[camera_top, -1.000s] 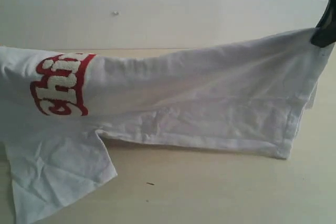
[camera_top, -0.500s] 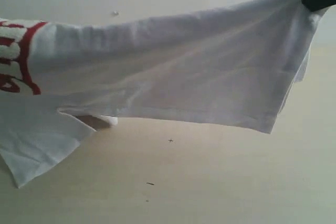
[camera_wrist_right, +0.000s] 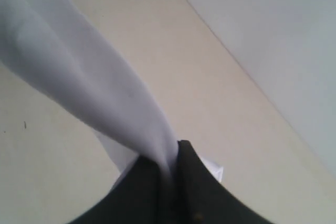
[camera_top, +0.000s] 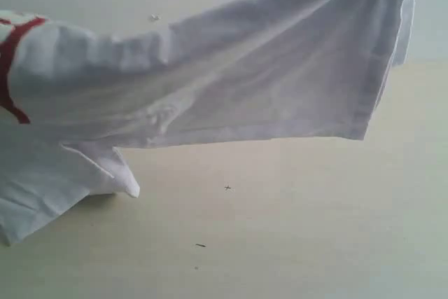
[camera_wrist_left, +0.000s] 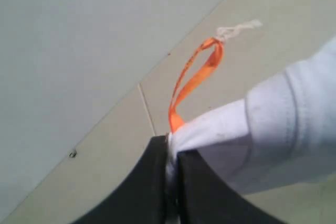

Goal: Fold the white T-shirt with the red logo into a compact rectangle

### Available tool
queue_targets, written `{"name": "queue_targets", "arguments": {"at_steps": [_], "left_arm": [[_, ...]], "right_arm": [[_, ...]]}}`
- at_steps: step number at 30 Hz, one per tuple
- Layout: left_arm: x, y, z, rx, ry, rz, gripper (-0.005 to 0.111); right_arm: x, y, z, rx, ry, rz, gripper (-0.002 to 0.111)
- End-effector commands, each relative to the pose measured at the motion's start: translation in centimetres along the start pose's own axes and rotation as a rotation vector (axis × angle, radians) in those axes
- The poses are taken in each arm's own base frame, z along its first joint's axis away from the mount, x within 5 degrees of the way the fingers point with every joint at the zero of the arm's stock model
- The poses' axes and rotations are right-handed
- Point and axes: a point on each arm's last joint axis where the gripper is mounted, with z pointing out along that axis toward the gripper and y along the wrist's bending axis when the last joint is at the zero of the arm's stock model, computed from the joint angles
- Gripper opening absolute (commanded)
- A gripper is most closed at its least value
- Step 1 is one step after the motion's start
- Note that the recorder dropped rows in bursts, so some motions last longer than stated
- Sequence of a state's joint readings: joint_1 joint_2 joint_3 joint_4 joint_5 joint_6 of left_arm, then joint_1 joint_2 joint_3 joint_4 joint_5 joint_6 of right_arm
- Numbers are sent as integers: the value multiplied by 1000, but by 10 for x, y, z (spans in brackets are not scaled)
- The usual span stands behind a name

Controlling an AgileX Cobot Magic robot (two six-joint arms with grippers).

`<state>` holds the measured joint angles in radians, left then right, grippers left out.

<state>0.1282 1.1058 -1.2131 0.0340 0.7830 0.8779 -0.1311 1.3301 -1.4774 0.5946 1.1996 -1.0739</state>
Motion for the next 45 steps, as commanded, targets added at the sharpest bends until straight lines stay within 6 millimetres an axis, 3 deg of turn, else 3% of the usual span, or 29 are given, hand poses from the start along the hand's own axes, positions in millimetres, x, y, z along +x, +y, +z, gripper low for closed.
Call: {"name": "queue_targets", "arguments": {"at_steps": [1,6,13,17,22,25,28,31,36,41,45], "left_arm": [[-7,-4,6,51,-73,13,0],[-18,13,5,-59,-141,-38,0],[-19,18,4,-88,-137,-38,0],[-13,14,-7,-66,-81,-25,0],[-11,10,-41,-111,-134,-63,0],[-7,6,-58,-124,-155,-121,0],[-2,-4,-61,-52,-129,-158,0],[1,-19,-53,96,-93,-204,0],[-3,-38,-28,374,-49,-242,0],[-5,-29,0,362,16,-201,0],[-6,-25,41,374,47,-170,0]], "right_arm": [[1,-9,9,0,6,80,0],[-12,-27,-3,157,-12,172,0],[-23,-29,-5,109,-42,206,0],[-23,-20,-13,79,-24,193,0],[-29,6,-34,88,-79,152,0],[-28,23,-37,66,-78,124,0],[-20,34,-38,50,-63,150,0],[-12,35,-29,18,-27,238,0],[1,21,2,-16,70,398,0],[5,-4,22,35,168,402,0],[5,-24,52,-6,198,453,0]]}}
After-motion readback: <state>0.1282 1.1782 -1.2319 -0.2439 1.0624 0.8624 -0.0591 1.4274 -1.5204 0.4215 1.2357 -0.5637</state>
